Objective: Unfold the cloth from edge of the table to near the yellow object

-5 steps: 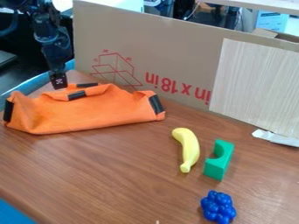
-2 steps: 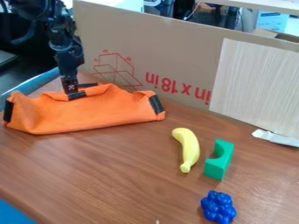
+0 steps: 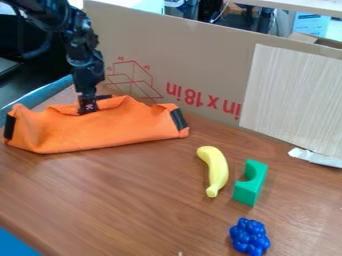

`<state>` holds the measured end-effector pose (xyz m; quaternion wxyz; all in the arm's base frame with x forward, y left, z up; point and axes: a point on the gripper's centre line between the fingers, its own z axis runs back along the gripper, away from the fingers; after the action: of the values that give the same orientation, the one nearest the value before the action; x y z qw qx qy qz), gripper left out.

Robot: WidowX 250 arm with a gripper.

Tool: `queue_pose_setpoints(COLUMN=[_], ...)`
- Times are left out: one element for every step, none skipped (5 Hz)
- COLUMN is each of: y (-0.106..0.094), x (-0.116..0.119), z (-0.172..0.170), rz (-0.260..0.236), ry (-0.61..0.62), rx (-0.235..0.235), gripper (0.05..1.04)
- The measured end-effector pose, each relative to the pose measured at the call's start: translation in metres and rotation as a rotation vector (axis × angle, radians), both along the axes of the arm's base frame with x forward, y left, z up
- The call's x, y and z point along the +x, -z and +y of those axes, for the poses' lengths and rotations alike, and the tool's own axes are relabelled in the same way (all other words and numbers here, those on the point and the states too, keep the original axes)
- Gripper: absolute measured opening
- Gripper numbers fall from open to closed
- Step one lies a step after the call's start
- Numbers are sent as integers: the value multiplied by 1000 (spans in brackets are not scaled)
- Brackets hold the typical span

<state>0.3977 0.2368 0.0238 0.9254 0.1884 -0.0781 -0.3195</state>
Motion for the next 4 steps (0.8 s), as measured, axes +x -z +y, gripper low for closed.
queue_pose_setpoints(y=[15, 12, 23, 22], x=[1, 4, 3, 5], z=[-4, -2, 0, 1], rz=[26, 18, 40, 37], ry=[1, -4, -4, 0], rx=[9, 19, 23, 35], gripper=[957, 678, 347, 166])
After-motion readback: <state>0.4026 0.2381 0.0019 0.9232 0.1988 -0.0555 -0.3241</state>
